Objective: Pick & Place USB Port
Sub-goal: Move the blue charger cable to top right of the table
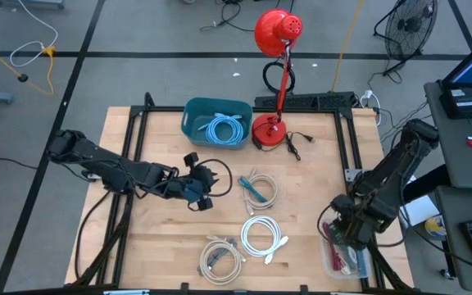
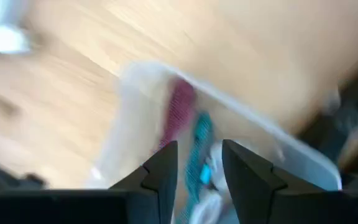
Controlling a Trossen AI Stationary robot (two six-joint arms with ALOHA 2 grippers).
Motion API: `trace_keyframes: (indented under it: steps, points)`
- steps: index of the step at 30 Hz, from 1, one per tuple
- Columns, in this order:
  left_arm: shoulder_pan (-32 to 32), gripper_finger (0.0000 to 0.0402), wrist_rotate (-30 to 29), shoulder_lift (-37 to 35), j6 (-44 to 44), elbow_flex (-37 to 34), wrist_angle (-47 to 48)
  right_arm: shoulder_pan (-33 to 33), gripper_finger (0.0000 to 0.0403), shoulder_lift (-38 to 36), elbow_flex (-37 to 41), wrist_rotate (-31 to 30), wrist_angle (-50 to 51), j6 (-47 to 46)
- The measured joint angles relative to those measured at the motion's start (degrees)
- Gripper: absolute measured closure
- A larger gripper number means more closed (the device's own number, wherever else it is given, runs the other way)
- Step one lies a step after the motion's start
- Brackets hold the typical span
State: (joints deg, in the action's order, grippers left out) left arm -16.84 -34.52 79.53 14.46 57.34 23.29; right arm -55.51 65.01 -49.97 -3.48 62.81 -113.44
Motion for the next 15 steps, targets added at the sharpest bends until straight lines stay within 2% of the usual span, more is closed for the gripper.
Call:
trace_keyframes:
  steps: [3, 8, 12, 15]
  points:
    - [-0.07, 0.0316, 0.00, 0.00, -0.02, 0.00, -0.04, 0.00, 0.0282, -3.19, -1.58, -10.15, 0.26, 4.59]
    - [-0.11, 0.0316, 0.00, 0.00, -0.30, 0.00, -0.26, 0.02, 0.0282, -7.77, -4.78, -32.04, -1.90, 18.30]
    - [-0.11, 0.0316, 0.00, 0.00, -0.77, 0.00, -1.16, 0.04, 0.0282, -11.30, -5.10, -48.25, -11.61, 37.31]
    - [-0.11, 0.0316, 0.00, 0.00, -0.83, 0.00, -1.33, 0.48, 0.0282, -13.17, -5.10, -56.58, -20.14, 53.61]
